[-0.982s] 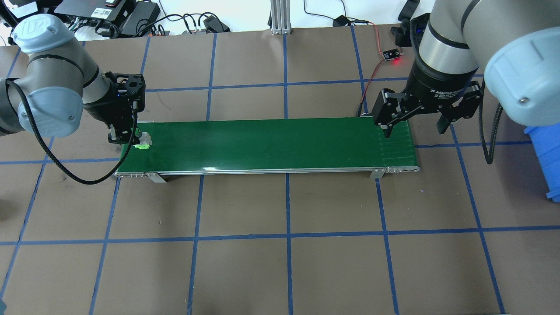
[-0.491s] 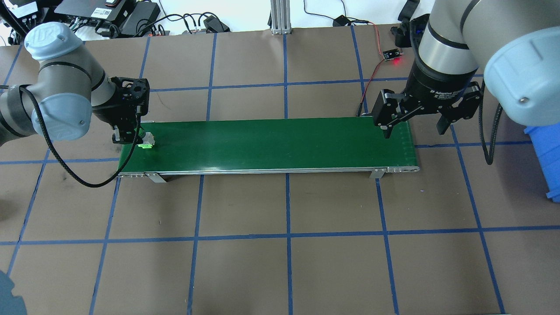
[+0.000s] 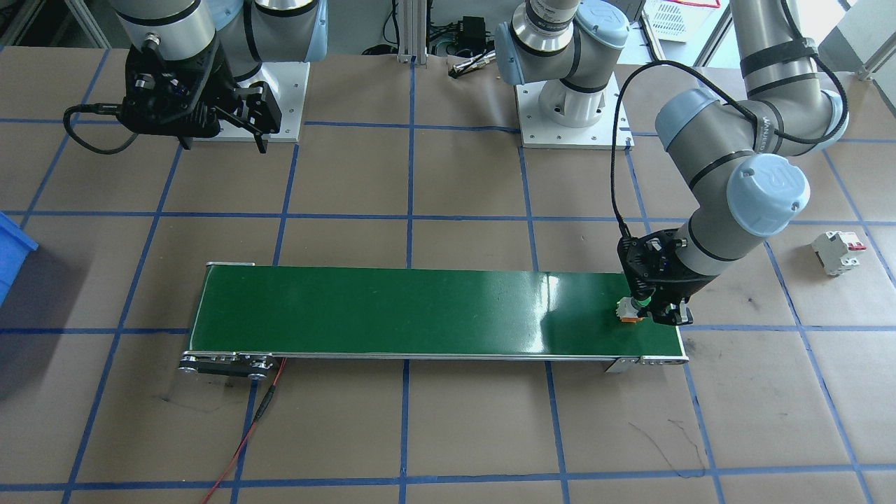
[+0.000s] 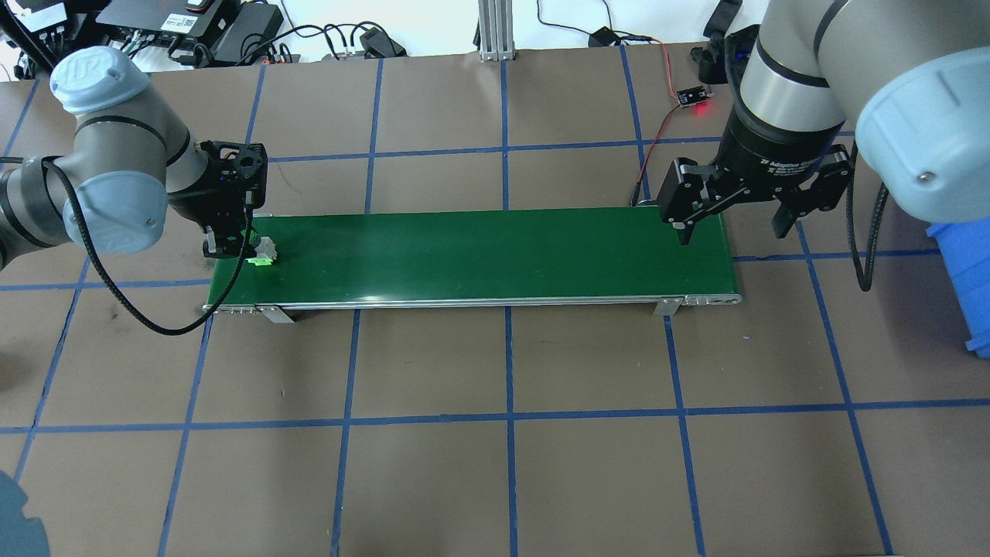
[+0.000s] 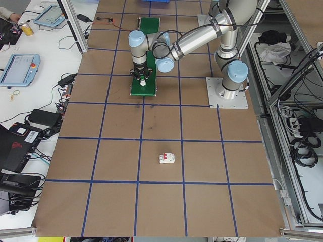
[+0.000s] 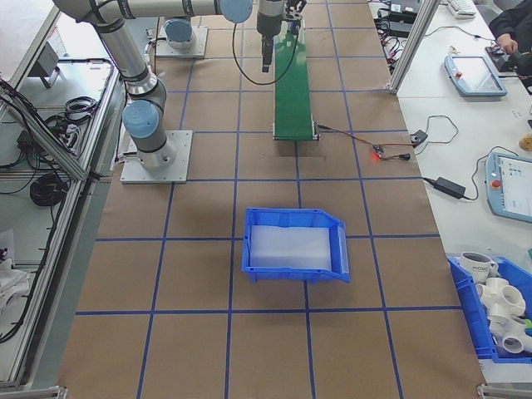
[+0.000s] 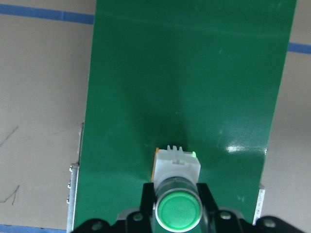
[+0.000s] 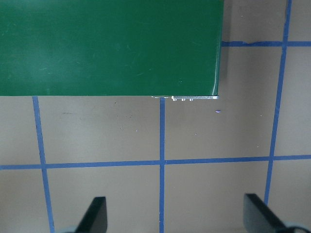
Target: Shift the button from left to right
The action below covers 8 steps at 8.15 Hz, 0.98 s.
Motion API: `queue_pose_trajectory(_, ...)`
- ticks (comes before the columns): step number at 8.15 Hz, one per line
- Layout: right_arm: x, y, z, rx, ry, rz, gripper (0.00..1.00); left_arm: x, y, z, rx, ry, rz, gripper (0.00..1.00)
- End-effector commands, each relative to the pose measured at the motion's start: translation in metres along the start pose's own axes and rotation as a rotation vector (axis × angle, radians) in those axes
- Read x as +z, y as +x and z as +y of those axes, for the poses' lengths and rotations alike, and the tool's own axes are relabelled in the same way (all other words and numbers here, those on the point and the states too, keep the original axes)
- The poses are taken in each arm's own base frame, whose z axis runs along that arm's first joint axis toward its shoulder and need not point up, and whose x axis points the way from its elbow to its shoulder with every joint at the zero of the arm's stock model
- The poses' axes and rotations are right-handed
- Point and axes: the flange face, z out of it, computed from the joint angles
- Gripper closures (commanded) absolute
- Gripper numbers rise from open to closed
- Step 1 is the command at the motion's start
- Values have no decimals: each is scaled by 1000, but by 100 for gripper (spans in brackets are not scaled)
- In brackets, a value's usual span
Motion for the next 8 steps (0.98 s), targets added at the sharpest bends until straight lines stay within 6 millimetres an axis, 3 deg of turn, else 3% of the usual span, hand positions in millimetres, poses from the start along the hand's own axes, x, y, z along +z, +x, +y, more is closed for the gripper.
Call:
queue_pose_trajectory(1,0,0,0,-1,0,0,0,7,3,-1,-4,5,-43,0)
queue_pose_trajectory(5,0,0,0,0,0,0,0,5,1,0,6,-6,-66,0)
queue_pose_trajectory(6,0,0,0,0,0,-1,0,-4,3,0,-9,-6,-72,0)
queue_pose_trajectory(8,-1,0,-1,-1,12,-4,0,-13,15,-14,-188,36,-8,0)
